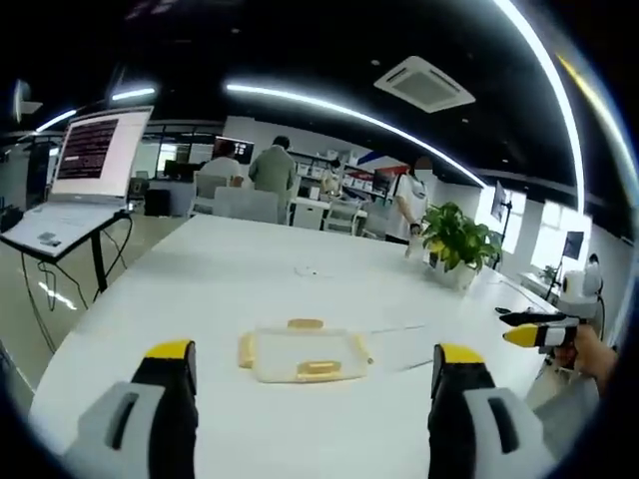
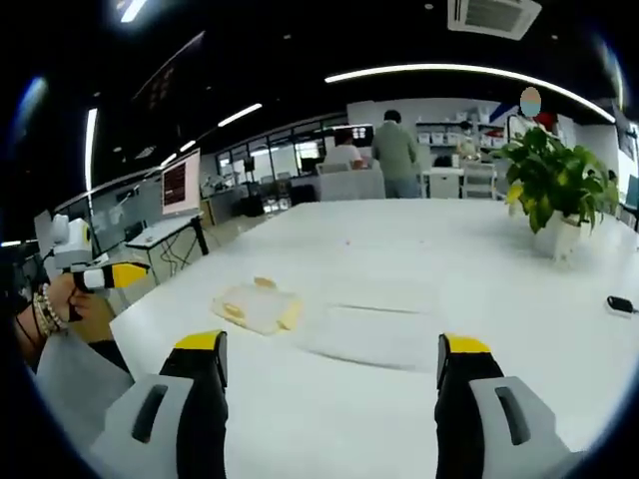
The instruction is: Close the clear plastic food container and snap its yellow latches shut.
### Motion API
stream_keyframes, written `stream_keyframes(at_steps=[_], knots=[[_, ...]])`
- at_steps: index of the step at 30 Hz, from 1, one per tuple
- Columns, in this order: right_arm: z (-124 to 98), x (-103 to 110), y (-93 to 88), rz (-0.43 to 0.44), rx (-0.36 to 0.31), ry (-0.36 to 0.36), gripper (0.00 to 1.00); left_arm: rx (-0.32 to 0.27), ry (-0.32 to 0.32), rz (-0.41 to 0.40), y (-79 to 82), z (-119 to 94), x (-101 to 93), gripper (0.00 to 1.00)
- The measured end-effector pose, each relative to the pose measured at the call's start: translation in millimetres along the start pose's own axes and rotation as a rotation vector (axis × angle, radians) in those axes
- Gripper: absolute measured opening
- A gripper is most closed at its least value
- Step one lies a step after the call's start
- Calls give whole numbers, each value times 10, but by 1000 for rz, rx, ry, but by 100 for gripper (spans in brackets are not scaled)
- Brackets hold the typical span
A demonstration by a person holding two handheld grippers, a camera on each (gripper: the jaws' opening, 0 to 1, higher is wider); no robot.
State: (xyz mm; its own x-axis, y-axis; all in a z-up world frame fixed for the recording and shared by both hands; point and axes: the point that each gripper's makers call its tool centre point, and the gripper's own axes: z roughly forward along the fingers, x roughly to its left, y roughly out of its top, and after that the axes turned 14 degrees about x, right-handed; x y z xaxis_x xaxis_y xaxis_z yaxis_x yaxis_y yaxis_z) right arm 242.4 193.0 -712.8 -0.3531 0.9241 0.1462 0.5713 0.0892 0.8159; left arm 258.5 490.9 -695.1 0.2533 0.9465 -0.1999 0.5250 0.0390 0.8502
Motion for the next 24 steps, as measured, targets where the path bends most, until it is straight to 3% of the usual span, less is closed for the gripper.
stream_keyframes(at_steps=[24], knots=[[39,74,-47,-23,29,30,84,6,15,2,-19,-12,28,94]])
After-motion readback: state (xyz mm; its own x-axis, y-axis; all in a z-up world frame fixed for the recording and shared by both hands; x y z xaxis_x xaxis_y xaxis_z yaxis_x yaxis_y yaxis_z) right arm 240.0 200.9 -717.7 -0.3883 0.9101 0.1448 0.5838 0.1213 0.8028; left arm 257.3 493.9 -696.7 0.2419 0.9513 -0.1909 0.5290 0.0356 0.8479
